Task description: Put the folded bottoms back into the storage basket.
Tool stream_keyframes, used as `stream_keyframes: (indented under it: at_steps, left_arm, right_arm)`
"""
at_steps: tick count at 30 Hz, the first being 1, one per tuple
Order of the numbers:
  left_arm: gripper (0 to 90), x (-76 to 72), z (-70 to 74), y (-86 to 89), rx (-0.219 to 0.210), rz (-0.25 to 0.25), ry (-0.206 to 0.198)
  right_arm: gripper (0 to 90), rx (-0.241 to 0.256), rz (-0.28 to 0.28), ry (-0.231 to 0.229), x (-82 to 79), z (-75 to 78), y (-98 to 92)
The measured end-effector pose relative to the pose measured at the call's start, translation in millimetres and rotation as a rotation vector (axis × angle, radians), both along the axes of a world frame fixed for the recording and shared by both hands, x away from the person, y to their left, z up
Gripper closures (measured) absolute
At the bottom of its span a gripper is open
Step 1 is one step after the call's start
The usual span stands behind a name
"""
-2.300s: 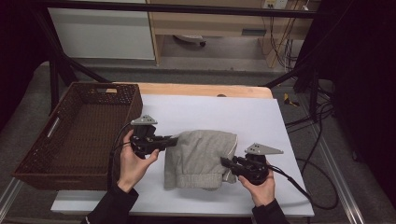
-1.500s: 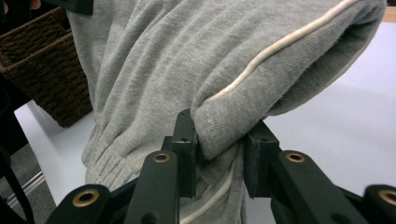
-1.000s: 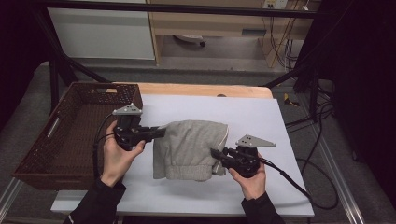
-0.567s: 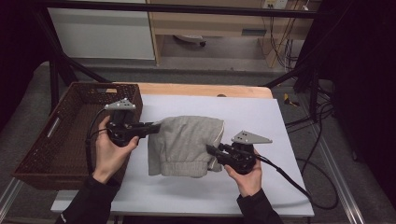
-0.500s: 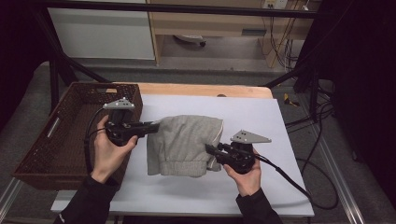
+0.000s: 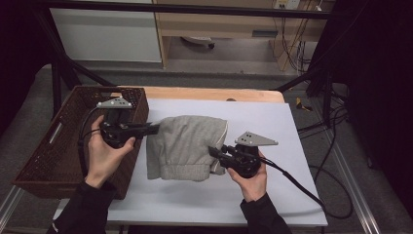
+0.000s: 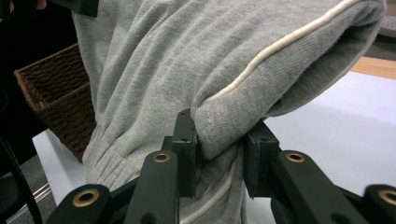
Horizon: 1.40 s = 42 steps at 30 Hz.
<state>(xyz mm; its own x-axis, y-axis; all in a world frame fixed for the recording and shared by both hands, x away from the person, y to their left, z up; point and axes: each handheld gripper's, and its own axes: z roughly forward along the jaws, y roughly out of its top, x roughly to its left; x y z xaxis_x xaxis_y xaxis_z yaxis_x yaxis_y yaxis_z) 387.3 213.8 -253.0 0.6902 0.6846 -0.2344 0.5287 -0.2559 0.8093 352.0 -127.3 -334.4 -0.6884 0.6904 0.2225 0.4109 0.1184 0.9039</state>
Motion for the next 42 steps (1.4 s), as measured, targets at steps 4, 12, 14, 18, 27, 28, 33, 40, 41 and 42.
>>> stream_keyframes:
  at_steps: [4, 12, 14, 18, 27, 28, 33, 40, 41, 42]
  left_arm:
    - [81.4, -0.1, 3.9, 3.0, -0.001, -0.001, -0.005]
    - [81.4, 1.1, 10.3, 10.7, 0.000, 0.004, -0.005]
    - [81.4, 1.0, 12.7, 13.5, -0.002, 0.007, -0.005]
    - [81.4, 1.0, 16.4, 17.8, -0.006, 0.012, -0.007]
    - [81.4, 2.4, 21.3, 28.6, -0.009, 0.028, -0.008]
    - [81.4, 2.5, 22.0, 29.9, -0.010, 0.029, -0.007]
    - [81.4, 2.1, 26.9, 34.9, -0.009, 0.037, -0.009]
    - [81.4, 2.2, 35.8, 40.2, 0.006, 0.044, -0.014]
    - [81.3, 2.3, 36.9, 41.0, 0.007, 0.046, -0.015]
    - [81.4, 2.2, 38.2, 42.0, 0.006, 0.048, -0.014]
  right_arm:
    - [70.5, 0.007, 0.000, -0.008, 1.0, 3.4, 2.6]
    - [70.5, 0.008, 0.006, -0.018, 3.4, 9.0, 9.0]
    - [70.5, 0.010, 0.009, -0.022, 4.1, 11.2, 11.5]
    - [70.5, 0.014, 0.013, -0.027, 5.8, 14.4, 15.3]
    - [70.5, 0.017, 0.023, -0.035, 10.6, 19.9, 25.6]
    - [70.5, 0.018, 0.024, -0.035, 11.0, 20.7, 26.7]
    - [70.5, 0.021, 0.031, -0.044, 12.6, 25.8, 31.3]
    - [70.5, 0.027, 0.037, -0.052, 14.7, 30.9, 37.9]
    - [70.5, 0.030, 0.038, -0.052, 14.9, 31.4, 38.9]
    - [70.5, 0.031, 0.040, -0.054, 15.4, 31.9, 39.8]
